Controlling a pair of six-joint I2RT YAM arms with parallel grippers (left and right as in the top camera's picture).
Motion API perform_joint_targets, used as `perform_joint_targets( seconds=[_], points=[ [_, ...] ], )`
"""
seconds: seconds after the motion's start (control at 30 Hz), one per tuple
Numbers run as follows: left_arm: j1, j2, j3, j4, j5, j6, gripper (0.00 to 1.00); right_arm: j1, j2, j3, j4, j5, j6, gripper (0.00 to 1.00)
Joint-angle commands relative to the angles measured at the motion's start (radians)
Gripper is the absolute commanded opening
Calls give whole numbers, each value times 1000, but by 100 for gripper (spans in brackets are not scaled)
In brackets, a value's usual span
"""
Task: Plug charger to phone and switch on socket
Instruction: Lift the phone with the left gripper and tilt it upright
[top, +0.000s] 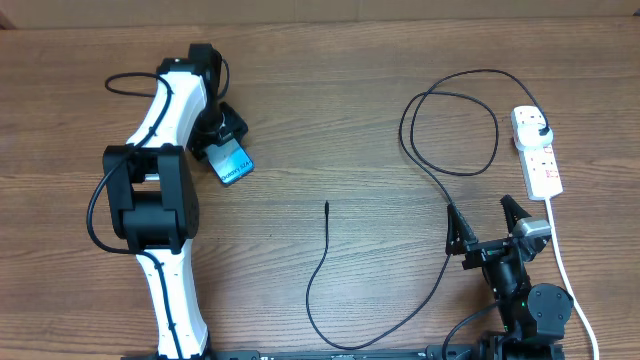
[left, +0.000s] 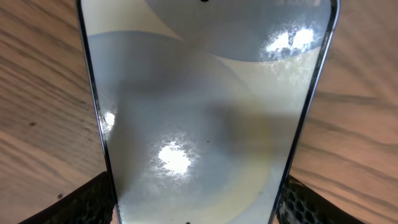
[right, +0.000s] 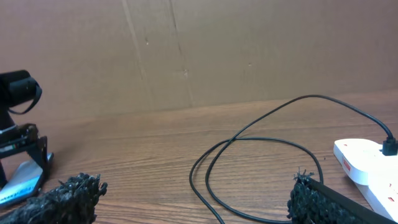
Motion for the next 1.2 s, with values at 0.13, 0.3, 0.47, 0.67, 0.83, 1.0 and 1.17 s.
perform_joint_targets(
  seconds=[0.13,0.3,0.47,0.67,0.83,1.0,1.17],
  points=[
    [-2,0,209,-100,26,19,4,5,-12,-11,6,3,-4,100],
    [-2,0,293,-138,188,8,4,5,-12,-11,6,3,-4,100],
    [-2,0,323,-132,480,-103,4,5,-12,-11,6,3,-4,100],
    [-2,0,322,-133,781,-224,4,5,-12,-11,6,3,-4,100],
    [-2,0,322,-134,1065,-220,4,5,-12,-11,6,3,-4,100],
    [-2,0,322,-133,1254,-221,4,5,-12,-11,6,3,-4,100],
    [-2,0,322,-138,1334,-221,4,5,-12,-11,6,3,-4,100]
  ],
)
